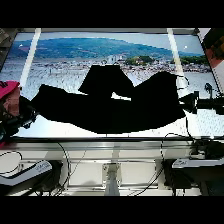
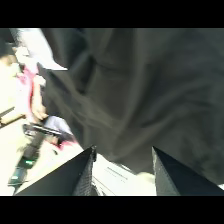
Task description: Fold the clothes and pants, and hang the long-sleeved shirts on hangers.
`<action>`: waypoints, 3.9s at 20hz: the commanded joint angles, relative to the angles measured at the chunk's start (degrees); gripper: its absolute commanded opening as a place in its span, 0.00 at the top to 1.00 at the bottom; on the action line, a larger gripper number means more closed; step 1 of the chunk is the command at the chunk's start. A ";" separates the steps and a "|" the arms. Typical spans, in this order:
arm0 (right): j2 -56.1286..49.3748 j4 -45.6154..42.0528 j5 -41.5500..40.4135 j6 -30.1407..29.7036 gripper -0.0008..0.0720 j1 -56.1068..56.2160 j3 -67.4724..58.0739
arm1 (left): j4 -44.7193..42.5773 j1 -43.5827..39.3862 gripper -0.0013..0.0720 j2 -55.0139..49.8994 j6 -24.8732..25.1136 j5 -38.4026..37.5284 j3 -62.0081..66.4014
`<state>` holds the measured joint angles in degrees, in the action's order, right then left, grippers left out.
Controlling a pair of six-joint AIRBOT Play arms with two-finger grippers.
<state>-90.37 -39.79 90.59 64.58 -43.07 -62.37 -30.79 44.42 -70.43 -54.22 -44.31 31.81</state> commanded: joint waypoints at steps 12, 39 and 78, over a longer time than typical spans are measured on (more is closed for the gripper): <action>-2.73 -18.05 -3.28 10.38 0.23 -5.86 0.17 | -23.30 -0.52 0.98 17.73 -10.16 -12.59 -0.11; 6.49 -20.33 -0.17 6.51 0.97 -20.83 -2.05 | -31.85 -0.52 0.98 17.90 -14.58 -18.40 -2.86; 3.30 -13.00 -13.70 9.29 0.44 0.31 -14.99 | 5.97 -48.17 0.48 -25.20 -6.23 7.15 37.88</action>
<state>-85.86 -52.21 77.56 73.95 -44.51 -77.30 -25.04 -2.00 -85.34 -60.64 -33.41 60.60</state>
